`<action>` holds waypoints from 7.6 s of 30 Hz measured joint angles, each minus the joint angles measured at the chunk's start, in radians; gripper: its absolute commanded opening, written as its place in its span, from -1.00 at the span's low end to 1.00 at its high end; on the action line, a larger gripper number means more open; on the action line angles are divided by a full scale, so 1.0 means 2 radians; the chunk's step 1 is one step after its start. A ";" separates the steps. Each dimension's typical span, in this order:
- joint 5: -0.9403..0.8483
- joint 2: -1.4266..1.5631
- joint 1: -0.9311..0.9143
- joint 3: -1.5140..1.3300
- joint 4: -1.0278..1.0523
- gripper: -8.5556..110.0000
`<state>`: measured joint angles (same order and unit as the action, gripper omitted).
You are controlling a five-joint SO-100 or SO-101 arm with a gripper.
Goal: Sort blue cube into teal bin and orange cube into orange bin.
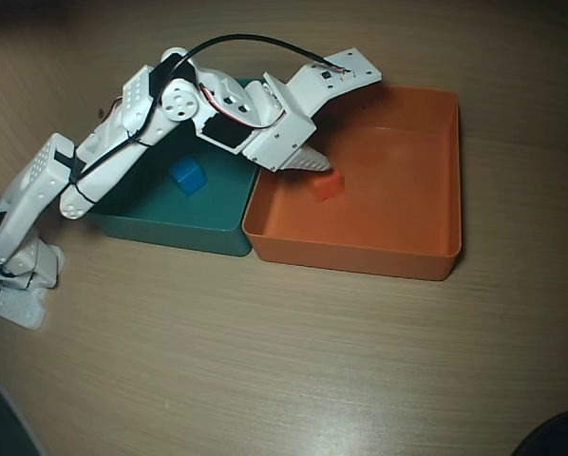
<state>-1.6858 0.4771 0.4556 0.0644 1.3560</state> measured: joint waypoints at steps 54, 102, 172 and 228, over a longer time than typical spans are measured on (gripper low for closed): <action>0.000 0.230 -0.003 -0.269 0.000 -0.96; -0.071 1.127 -0.133 -1.154 0.000 -0.95; -0.062 1.437 -0.279 -1.588 -0.032 -0.95; -0.012 1.437 -0.280 -1.588 -0.025 -0.95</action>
<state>-1.7089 3.3502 -0.1043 -3.1109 1.3070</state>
